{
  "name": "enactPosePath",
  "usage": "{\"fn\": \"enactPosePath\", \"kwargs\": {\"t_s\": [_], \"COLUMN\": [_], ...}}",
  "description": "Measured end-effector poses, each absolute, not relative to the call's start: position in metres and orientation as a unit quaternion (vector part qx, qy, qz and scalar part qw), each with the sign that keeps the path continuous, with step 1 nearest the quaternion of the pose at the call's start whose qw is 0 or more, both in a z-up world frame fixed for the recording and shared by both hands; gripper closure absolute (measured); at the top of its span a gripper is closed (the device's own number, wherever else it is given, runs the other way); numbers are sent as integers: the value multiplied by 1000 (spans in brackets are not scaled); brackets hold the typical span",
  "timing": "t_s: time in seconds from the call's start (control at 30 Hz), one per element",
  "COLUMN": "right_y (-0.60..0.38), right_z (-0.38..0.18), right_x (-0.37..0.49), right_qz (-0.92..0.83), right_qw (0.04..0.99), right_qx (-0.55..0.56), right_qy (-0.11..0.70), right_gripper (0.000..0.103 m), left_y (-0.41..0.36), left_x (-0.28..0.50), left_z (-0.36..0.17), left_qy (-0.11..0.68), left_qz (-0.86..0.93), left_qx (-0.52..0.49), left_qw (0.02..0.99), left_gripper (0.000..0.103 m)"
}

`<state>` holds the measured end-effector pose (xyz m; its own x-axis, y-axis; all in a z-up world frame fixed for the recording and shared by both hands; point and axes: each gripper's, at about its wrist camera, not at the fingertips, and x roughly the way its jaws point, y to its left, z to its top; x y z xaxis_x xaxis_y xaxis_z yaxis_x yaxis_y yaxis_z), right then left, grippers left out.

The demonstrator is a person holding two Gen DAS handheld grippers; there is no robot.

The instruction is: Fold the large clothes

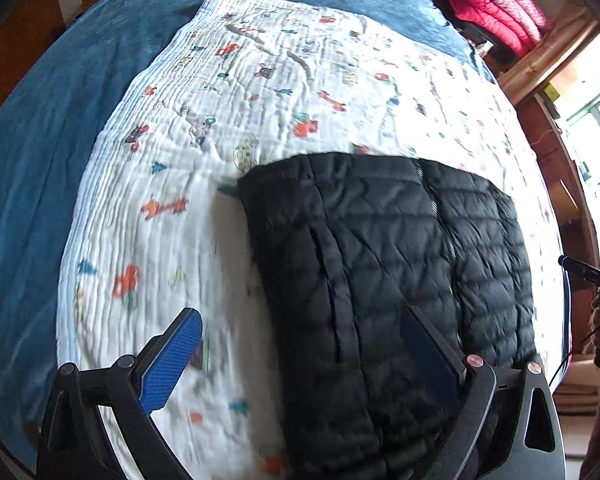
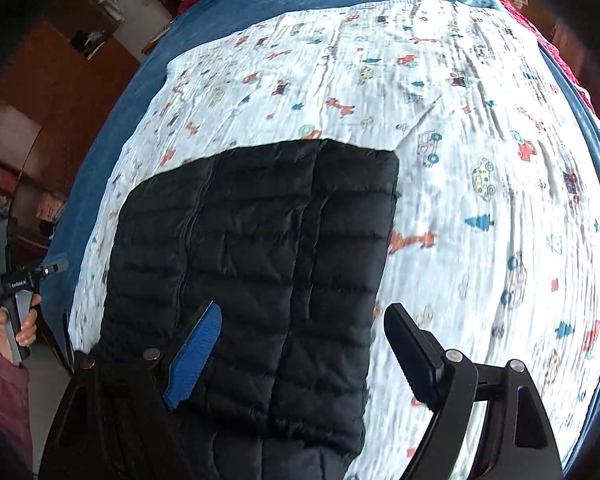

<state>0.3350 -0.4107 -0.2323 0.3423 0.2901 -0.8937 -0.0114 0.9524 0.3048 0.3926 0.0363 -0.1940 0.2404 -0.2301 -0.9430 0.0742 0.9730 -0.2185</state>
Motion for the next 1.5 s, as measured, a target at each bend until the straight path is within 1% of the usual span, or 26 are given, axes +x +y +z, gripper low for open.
{"fn": "enactPosePath", "kwargs": {"t_s": [0.13, 0.23, 0.27, 0.33, 0.47, 0.53, 0.6, 0.63, 0.7, 0.73, 0.77, 0.8, 0.83, 0.87, 0.9, 0.93, 0.97, 1.03, 1.1, 1.33, 1.5], "right_y": [-434, -449, -452, -456, -447, -444, -443, -442, -441, -442, -442, -442, -442, -442, -441, -439, -436, -426, -420, -430, -437], "right_z": [-262, -280, -286, -297, -308, -314, -317, -317, -317, -317, -318, -318, -316, -314, -311, -309, -304, -293, -281, -234, -197], "right_x": [371, 386, 389, 395, 401, 403, 406, 406, 407, 407, 407, 407, 406, 406, 406, 406, 405, 406, 408, 430, 420], "right_qz": [78, 78, 80, 90, 103, 109, 107, 108, 105, 103, 101, 97, 99, 100, 97, 94, 92, 85, 78, 60, 71], "right_qw": [802, 794, 792, 787, 785, 782, 782, 784, 786, 788, 788, 787, 787, 789, 792, 794, 799, 811, 821, 850, 863], "right_qx": [175, 211, 223, 240, 233, 238, 233, 230, 225, 227, 228, 226, 226, 223, 216, 211, 202, 170, 152, 156, 149], "right_qy": [566, 564, 562, 561, 565, 566, 567, 566, 566, 563, 563, 566, 565, 563, 564, 562, 559, 554, 545, 500, 477], "right_gripper": [13, 16, 17, 19, 21, 25, 26, 28, 33, 41, 45, 50, 59, 64, 70, 77, 79, 83, 86, 86, 86], "left_y": [45, 52, 55, 58, 67, 69, 69, 67, 59, 54, 48, 41, 36, 31, 26, 21, 18, 14, 13, -2, -14], "left_x": [433, 453, 458, 464, 472, 476, 481, 482, 483, 483, 481, 481, 478, 476, 477, 478, 479, 482, 489, 521, 514], "left_z": [-227, -250, -257, -269, -295, -303, -306, -306, -305, -304, -301, -297, -291, -287, -283, -279, -275, -268, -257, -200, -155], "left_qy": [618, 623, 623, 626, 635, 636, 633, 631, 626, 624, 623, 616, 611, 607, 605, 602, 600, 598, 593, 537, 503], "left_qz": [-90, -77, -77, -66, -62, -64, -73, -78, -89, -94, -99, -99, -100, -101, -98, -91, -86, -74, -65, -69, -108], "left_qx": [-114, -134, -140, -141, -168, -183, -191, -191, -181, -174, -168, -147, -129, -115, -102, -91, -85, -79, -82, -97, -92], "left_qw": [773, 767, 766, 764, 751, 747, 746, 747, 753, 756, 758, 767, 775, 780, 784, 788, 791, 794, 798, 835, 852], "left_gripper": [0, 0, 3, 3, 3, 3, 3, 4, 17, 29, 40, 44, 54, 67, 70, 76, 80, 84, 86, 87, 87]}}
